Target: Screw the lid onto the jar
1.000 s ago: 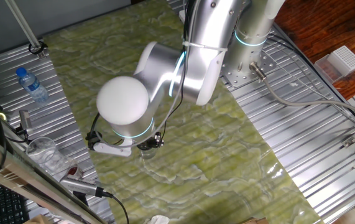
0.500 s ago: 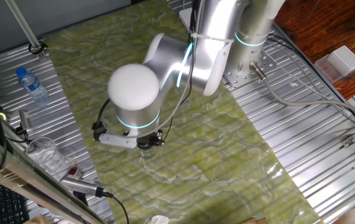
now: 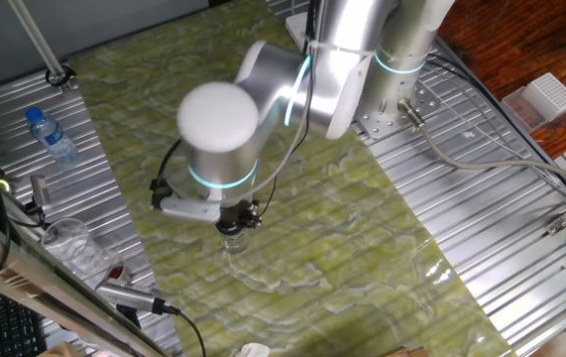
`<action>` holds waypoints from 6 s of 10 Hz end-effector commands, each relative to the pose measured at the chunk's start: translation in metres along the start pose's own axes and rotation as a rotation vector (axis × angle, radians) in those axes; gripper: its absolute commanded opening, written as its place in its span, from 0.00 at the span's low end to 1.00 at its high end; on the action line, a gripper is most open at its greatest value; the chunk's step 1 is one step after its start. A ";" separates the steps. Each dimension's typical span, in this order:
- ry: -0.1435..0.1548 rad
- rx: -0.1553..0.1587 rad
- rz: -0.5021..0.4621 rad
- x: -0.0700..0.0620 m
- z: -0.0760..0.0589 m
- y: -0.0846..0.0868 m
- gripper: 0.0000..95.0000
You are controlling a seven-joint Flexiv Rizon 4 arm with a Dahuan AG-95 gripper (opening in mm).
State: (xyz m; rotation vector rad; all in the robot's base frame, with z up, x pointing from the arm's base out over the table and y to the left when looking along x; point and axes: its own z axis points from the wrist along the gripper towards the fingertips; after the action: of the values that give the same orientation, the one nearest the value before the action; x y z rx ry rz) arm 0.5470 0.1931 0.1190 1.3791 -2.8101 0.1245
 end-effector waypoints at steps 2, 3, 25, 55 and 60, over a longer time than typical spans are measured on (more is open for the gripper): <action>-0.026 0.007 0.008 -0.002 0.001 -0.001 0.60; -0.044 0.013 0.008 -0.002 0.001 -0.001 0.60; -0.225 0.047 0.025 -0.002 0.010 0.000 0.60; -0.281 0.055 0.429 -0.003 0.018 0.000 0.60; -0.299 0.034 0.566 -0.003 0.018 0.000 0.60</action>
State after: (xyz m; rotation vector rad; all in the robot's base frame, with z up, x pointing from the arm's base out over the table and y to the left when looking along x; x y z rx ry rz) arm 0.5495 0.1936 0.1006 0.6265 -3.3818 -0.0269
